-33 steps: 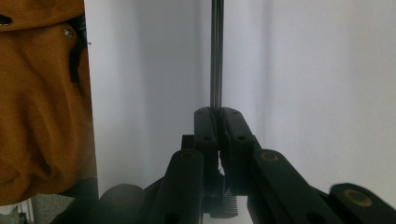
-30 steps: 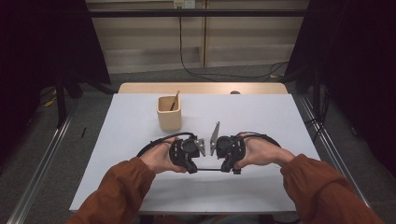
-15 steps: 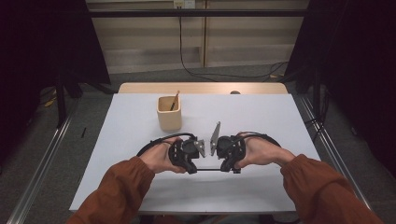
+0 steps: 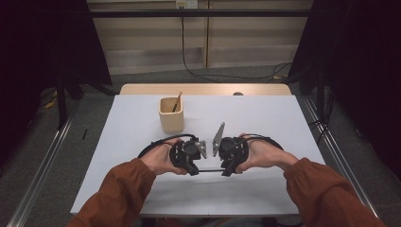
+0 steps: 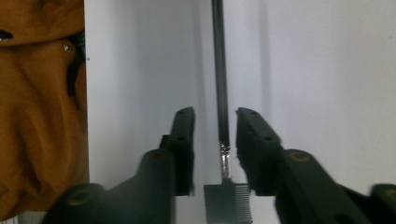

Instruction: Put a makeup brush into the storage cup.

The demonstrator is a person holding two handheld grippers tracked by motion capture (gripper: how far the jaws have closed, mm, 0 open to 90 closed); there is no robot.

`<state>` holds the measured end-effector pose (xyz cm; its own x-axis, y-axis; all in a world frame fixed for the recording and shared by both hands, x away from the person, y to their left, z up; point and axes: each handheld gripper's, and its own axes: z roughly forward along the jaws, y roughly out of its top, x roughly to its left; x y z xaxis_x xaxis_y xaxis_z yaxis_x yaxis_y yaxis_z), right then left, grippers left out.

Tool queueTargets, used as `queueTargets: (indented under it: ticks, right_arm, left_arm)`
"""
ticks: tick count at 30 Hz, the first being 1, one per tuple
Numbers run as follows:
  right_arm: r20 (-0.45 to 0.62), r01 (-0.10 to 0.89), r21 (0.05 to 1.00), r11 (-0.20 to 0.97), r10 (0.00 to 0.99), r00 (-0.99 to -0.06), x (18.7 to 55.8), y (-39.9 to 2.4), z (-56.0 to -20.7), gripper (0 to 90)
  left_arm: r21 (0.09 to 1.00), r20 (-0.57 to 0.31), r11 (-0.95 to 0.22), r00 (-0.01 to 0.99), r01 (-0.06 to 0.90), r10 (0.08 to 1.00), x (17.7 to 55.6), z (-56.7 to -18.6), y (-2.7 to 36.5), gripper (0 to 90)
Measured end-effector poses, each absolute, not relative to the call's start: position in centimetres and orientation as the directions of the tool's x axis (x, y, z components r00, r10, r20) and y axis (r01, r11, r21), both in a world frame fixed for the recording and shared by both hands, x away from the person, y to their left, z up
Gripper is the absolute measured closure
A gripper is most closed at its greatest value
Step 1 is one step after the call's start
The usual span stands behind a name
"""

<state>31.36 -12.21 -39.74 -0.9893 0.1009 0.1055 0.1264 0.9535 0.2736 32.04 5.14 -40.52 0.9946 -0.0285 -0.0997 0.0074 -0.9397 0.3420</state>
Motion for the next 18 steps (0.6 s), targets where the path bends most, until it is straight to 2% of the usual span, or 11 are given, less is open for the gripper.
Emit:
queueTargets:
  ticks: [9, 11, 18]
  right_arm:
    - [0.087, 0.152, 0.325, 0.933, 0.131, -0.988, 31.46, -12.41, -39.62, 27.7]
    - [0.089, 0.175, 0.329, 0.928, 0.154, -0.984, 31.45, -12.38, -39.69, 18.4]
    - [0.08, 0.195, 0.345, 0.918, 0.178, -0.981, 31.57, -12.45, -39.57, 7.4]
  left_arm:
    - [0.355, -0.106, -0.935, 0.994, 0.014, -0.025, 32.11, -40.55, 5.34, 86.1]
    - [0.356, -0.112, -0.934, 0.994, 0.022, -0.019, 32.08, -40.55, 5.43, 86.1]
    - [0.356, -0.114, -0.934, 0.993, 0.026, -0.015, 32.16, -40.61, 5.74, 86.1]
